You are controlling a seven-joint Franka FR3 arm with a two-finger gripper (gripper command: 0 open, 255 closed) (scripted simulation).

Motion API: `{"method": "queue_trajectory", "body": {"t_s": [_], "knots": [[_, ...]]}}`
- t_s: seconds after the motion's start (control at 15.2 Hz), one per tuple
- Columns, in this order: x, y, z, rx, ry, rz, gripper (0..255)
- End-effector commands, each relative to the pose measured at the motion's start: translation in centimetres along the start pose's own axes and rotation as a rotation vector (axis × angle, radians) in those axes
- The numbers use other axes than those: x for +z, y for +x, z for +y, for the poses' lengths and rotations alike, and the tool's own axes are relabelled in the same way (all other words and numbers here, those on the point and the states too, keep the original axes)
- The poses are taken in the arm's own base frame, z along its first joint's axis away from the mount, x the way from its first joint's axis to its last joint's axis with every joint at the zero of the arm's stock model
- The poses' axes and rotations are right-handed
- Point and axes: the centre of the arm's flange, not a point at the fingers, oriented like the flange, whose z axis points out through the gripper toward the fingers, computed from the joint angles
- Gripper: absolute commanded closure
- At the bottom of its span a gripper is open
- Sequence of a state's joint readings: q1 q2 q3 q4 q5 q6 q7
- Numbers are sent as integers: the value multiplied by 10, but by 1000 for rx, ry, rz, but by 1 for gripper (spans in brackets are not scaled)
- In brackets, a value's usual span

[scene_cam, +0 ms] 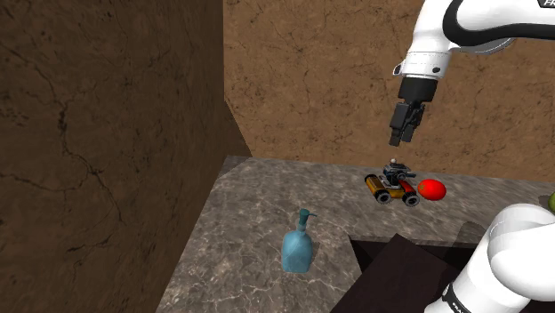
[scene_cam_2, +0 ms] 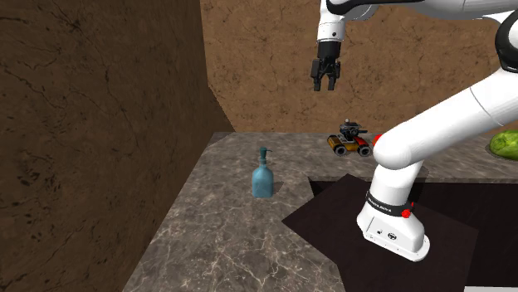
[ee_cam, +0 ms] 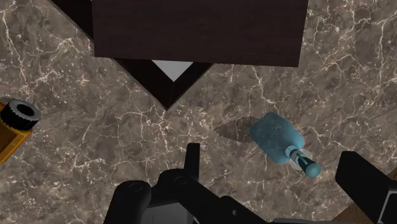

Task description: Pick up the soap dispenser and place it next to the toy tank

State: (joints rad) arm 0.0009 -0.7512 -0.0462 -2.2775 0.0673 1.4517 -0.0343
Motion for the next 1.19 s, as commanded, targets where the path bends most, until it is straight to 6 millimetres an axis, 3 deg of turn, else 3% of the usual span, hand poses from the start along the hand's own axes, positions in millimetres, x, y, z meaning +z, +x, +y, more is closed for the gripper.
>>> {"method": "queue_trajectory", "body": {"t_s": [0.0, 1.12], "knots": [[0, 0, 0, 0, 0, 0, 0], [155, 120, -115, -5, 12, -41, 0]]}}
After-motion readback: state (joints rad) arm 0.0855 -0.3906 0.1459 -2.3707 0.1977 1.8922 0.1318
